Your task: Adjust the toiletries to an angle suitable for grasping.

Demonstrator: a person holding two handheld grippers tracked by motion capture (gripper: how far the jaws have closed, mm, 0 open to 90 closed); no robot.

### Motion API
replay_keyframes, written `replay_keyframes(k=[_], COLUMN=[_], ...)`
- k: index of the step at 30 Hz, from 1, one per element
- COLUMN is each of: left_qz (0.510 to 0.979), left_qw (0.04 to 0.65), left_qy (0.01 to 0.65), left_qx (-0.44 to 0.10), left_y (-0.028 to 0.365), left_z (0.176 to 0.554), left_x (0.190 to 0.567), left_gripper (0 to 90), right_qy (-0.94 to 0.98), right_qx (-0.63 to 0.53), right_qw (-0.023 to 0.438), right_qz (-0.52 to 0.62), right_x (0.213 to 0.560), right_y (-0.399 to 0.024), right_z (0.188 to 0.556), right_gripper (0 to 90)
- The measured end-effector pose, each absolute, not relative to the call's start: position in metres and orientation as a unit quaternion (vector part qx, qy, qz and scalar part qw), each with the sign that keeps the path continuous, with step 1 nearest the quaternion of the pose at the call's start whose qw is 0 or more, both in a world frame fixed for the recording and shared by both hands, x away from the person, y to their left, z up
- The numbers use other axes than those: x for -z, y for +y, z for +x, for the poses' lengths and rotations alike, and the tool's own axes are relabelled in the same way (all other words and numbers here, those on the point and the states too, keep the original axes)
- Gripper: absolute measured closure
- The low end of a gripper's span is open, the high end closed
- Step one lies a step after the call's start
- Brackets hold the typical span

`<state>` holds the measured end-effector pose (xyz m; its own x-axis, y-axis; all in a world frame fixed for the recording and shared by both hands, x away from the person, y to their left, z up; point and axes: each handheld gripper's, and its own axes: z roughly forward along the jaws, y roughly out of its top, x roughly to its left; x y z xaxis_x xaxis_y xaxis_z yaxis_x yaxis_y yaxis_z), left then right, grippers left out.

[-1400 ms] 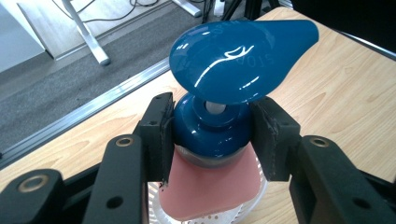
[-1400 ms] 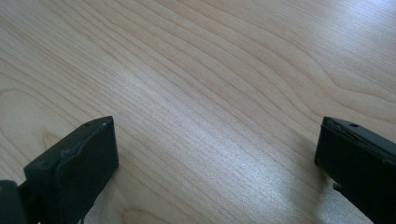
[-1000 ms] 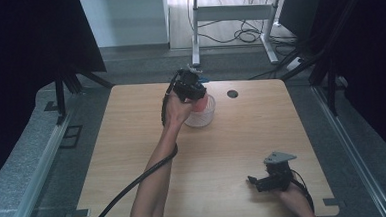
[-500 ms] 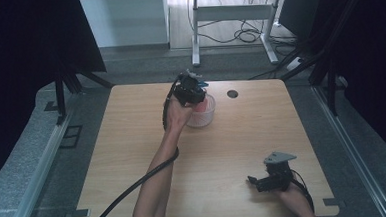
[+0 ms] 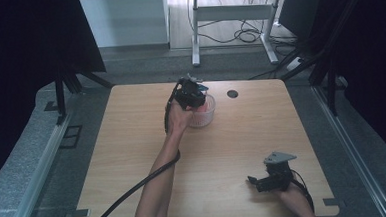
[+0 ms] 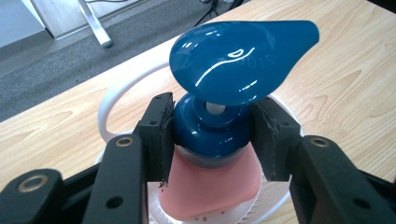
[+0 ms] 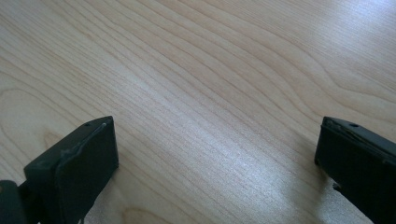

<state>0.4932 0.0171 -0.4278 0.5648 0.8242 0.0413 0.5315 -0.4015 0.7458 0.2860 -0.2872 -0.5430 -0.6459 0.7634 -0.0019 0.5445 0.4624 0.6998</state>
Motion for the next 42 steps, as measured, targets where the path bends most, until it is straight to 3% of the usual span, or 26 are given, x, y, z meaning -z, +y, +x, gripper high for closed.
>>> replay_keyframes(k=[19,42], left_qz=[0.806,0.797], left_qw=[0.353,0.376], left_qy=[0.435,0.428], left_qx=[-0.191,-0.202], left_y=[0.019,0.023], left_z=[0.496,0.49], left_x=[0.432,0.418], left_gripper=[50.7,18.0], right_qy=[0.84,0.84], right_qx=[-0.343,-0.342], right_qw=[0.16,0.16], right_qz=[0.389,0.389], right_x=[0.543,0.543], right_y=[-0.287,-0.287], right_z=[0.286,0.286], right_gripper=[0.0,0.0])
